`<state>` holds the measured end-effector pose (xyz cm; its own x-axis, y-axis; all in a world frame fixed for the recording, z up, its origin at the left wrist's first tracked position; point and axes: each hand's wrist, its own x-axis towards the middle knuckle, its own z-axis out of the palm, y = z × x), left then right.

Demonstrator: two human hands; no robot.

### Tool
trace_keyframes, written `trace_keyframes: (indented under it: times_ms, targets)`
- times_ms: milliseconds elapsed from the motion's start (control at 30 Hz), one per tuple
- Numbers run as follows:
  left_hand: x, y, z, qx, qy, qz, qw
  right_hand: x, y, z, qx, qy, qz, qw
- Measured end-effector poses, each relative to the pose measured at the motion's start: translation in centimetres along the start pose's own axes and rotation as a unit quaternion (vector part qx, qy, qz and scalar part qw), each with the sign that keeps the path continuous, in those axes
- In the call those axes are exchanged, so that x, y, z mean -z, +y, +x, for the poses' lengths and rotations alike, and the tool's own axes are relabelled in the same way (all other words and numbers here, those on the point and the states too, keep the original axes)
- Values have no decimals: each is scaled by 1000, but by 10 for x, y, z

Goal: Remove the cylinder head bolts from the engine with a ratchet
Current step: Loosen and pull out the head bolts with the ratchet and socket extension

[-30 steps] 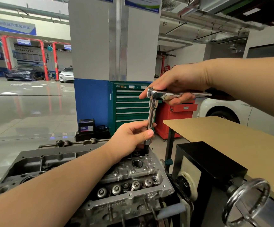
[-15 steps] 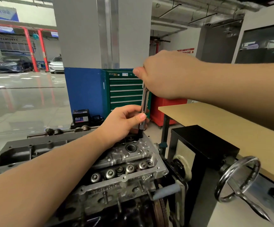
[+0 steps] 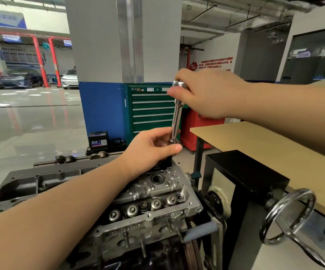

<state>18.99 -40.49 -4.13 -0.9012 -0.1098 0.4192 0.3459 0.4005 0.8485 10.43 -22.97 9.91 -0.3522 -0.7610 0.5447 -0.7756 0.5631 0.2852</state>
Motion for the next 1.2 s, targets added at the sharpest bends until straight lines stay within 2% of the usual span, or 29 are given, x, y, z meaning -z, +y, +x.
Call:
trace_keyframes:
  times_ms: [67,167,200,267,333,367,400,433,500,567,633,700,733,800,833,867,933,1000,1067,1133,1200]
  targets:
    - [1,-1,2,-6,23,30,999,-4,-19,5,-45,64,-96,992]
    - [8,-3,0,-19,32,28,999,-7,-30,17,-29,115,-79,990]
    - [9,-2,0,-21,32,30,999,-7,-26,19,-6,111,-48,993]
    - [8,1,-1,-22,30,51,998,-7,-14,19,38,49,83,995]
    - [6,3,0,-15,27,67,997,-9,-7,13,8,-24,268,963]
    - [5,3,0,-12,24,64,998,-8,-4,11,-2,-34,315,948]
    - [4,3,0,-10,22,57,998,-8,-2,11,4,-29,303,952]
    - [4,2,-1,-11,20,54,998,-8,-2,12,12,-21,243,970]
    - [3,2,-2,-12,14,45,999,-6,-10,16,-11,5,49,999]
    - [2,1,-2,-14,12,41,999,-5,-22,20,-59,67,-108,990]
    - [2,-1,-1,-13,27,42,999,-5,-33,25,-41,113,-127,985]
    - [4,-2,0,-4,34,28,999,-8,-27,28,-6,101,-43,994]
    - [4,-2,0,-1,29,24,999,-8,-21,27,15,74,43,996]
    - [3,-1,1,1,14,22,1000,-11,-9,21,9,14,234,972]
    - [1,1,2,1,10,22,1000,-12,-6,16,-4,-3,301,954]
    - [0,1,2,0,8,21,1000,-13,-4,14,-6,-2,321,947]
    - [-2,0,1,-3,2,19,1000,-16,-4,15,-5,20,233,972]
    - [-1,0,0,-2,1,16,1000,-12,-12,20,-64,40,33,997]
    - [1,-1,-1,-4,15,23,1000,-9,-26,28,-98,86,-127,983]
    - [3,-1,-1,-4,34,33,999,-11,-35,34,-60,130,-150,978]
    - [3,0,0,-3,36,39,999,-17,-26,34,-20,125,-56,990]
